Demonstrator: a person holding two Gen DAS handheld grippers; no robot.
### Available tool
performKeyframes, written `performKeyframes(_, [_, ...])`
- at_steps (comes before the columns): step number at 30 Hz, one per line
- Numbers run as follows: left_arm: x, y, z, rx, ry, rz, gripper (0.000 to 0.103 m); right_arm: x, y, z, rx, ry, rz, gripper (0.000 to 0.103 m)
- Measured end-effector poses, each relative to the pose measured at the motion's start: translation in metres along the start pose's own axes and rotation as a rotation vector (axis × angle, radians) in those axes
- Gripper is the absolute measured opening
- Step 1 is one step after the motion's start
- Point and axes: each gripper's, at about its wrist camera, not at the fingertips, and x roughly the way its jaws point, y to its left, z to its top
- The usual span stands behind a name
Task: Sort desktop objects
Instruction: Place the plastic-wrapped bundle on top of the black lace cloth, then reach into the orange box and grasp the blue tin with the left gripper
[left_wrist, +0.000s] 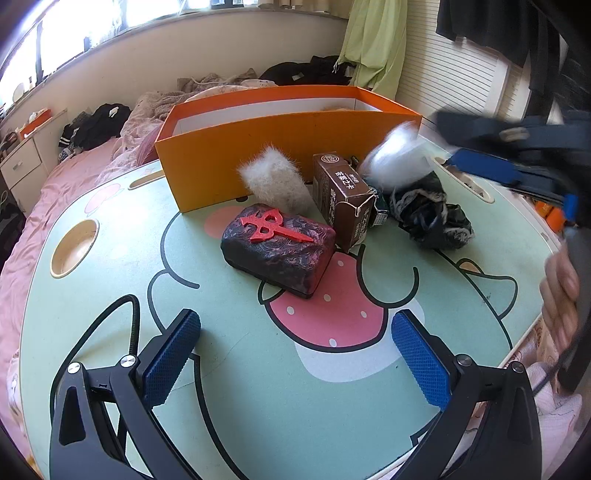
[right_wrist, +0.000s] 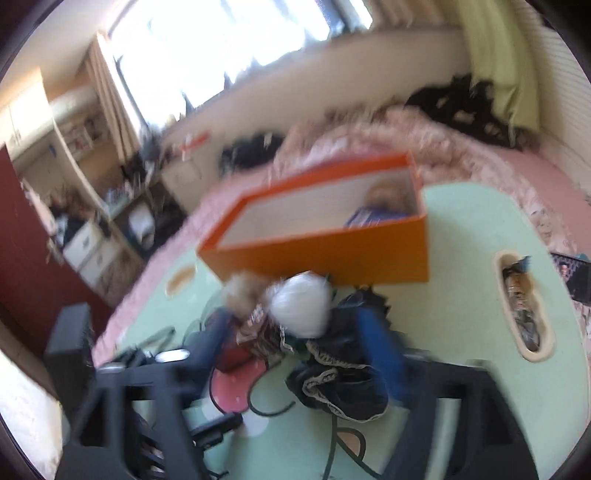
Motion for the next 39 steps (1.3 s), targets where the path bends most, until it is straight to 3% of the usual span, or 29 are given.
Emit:
performKeyframes(3, [0.000,0.000,0.000,0.000,0.000,0.000,0.103,-0.015,0.005,-0.017,-0.084,-0.001,-0.095,0.088])
performKeyframes(5, [0.000,0.000,0.000,0.000,0.000,0.000,0.103,-0.016,0.006,-0.032,-0.129,0.040,-0.179,0.088])
performKeyframes(9, [0.000,0.001,-0.001,0.000,0.000,0.000,0.103,-0.004,-0.001,-0.058,-0.174,0.148,-0.266,0.088])
performKeyframes(12, [0.000,0.001,-0.001,0.002,-0.001,0.000,0.103,0.003,0.000,-0.065,-0.255,0.132,-0.365,0.090])
performKeyframes(14, [0.000,0.002,0.000,0.002,-0.002,0.000,0.103,0.007,-0.006,-0.066,-0.253,0.128,-0.348,0.103])
performKeyframes(39, [-0.001,0.001,-0.003,0.005,0.001,0.001,0.103,0.005,-0.009,-0.074,-0.257,0.100,-0.341,0.103])
